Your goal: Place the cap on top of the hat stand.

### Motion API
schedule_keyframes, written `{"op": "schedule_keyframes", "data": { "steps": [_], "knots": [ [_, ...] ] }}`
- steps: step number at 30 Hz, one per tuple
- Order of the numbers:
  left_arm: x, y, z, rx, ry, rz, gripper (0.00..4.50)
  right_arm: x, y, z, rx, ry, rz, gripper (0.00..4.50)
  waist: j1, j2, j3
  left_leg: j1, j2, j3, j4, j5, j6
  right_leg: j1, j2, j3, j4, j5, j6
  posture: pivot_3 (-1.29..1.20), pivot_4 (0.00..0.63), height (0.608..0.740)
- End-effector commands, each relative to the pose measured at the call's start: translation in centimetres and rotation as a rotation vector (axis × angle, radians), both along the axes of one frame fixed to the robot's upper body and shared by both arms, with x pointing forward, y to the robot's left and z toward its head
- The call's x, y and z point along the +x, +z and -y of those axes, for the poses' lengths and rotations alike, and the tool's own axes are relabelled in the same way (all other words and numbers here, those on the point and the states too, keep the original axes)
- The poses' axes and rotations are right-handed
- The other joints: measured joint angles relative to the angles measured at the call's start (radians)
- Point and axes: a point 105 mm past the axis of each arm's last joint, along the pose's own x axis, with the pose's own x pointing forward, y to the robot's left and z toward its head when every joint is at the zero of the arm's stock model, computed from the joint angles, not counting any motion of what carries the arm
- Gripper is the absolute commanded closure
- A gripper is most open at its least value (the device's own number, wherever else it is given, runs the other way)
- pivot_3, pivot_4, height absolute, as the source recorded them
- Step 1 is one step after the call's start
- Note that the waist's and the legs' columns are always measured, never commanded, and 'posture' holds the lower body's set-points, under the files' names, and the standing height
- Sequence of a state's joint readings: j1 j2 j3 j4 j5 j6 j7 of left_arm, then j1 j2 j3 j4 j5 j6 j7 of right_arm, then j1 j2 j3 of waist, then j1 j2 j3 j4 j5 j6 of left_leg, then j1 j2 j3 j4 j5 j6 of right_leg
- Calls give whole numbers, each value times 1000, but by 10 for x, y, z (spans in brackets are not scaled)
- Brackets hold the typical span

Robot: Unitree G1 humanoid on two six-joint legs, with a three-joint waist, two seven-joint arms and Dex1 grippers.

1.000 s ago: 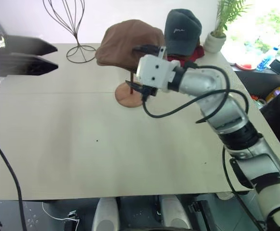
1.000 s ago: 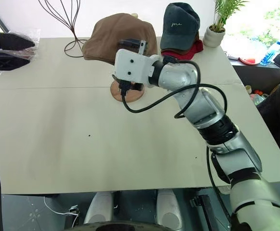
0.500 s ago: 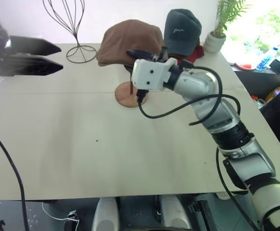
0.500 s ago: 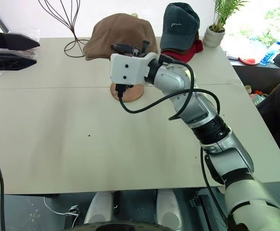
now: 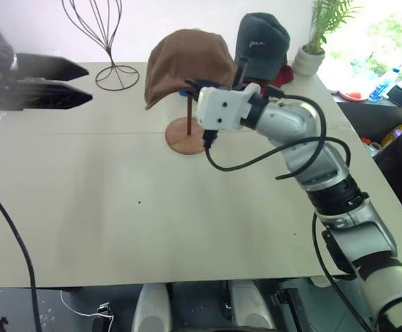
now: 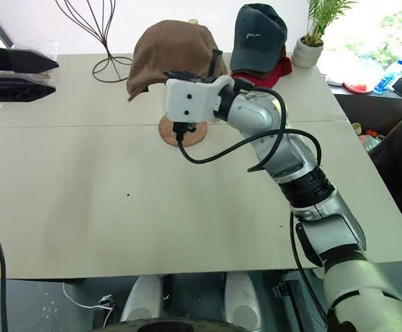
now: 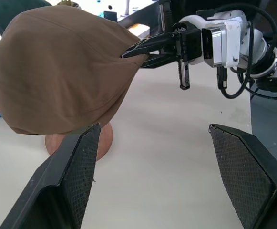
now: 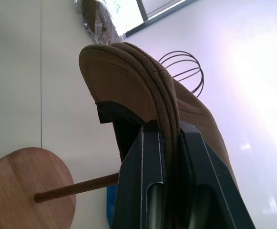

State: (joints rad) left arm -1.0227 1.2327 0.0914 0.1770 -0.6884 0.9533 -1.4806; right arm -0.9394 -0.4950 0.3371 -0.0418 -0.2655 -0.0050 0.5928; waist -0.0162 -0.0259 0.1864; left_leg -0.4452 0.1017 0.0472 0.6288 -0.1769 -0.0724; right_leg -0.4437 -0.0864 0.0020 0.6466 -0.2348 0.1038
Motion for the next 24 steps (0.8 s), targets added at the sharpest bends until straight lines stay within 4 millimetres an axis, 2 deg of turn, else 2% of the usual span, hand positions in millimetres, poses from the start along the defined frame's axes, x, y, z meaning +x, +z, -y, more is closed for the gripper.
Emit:
{"op": "schedule_keyframes", "data": {
  "steps": [1, 8, 16, 19, 23, 24],
  "knots": [
    [-7, 12, 0, -8, -11, 61, 706, -7, 24, 14, 94, 29, 88, 4445, 1, 0, 0, 0, 0, 0, 0, 0, 0, 0, 0, 0, 0, 0, 0, 0, 150, 728],
    [-5, 14, 1, -17, -8, 65, 706, -14, 30, 22, 250, 122, 125, 4445, -1, 0, 0, 0, 0, 0, 0, 0, 0, 0, 0, 0, 0, 0, 0, 0, 150, 728],
    [-2, 17, 3, -23, -10, 76, 706, -9, 5, 17, 220, 128, 129, 4445, -1, 0, 0, 0, 0, 0, 0, 0, 0, 0, 0, 0, 0, 0, 0, 0, 150, 728],
    [-1, 17, 3, -25, -8, 80, 706, -5, -2, 17, 197, 107, 110, 3239, -1, 0, 0, 0, 0, 0, 0, 0, 0, 0, 0, 0, 0, 0, 0, 0, 150, 728],
    [0, 18, 4, -29, -6, 85, 706, -5, -9, 21, 132, 87, 111, 1241, -1, 0, 0, 0, 0, 0, 0, 0, 0, 0, 0, 0, 0, 0, 0, 0, 150, 728],
    [0, 18, 4, -29, -5, 86, 706, -9, -11, 23, 111, 104, 103, 1241, 0, 0, 0, 0, 0, 0, 0, 0, 0, 0, 0, 0, 0, 0, 0, 0, 150, 728]
  ]
}}
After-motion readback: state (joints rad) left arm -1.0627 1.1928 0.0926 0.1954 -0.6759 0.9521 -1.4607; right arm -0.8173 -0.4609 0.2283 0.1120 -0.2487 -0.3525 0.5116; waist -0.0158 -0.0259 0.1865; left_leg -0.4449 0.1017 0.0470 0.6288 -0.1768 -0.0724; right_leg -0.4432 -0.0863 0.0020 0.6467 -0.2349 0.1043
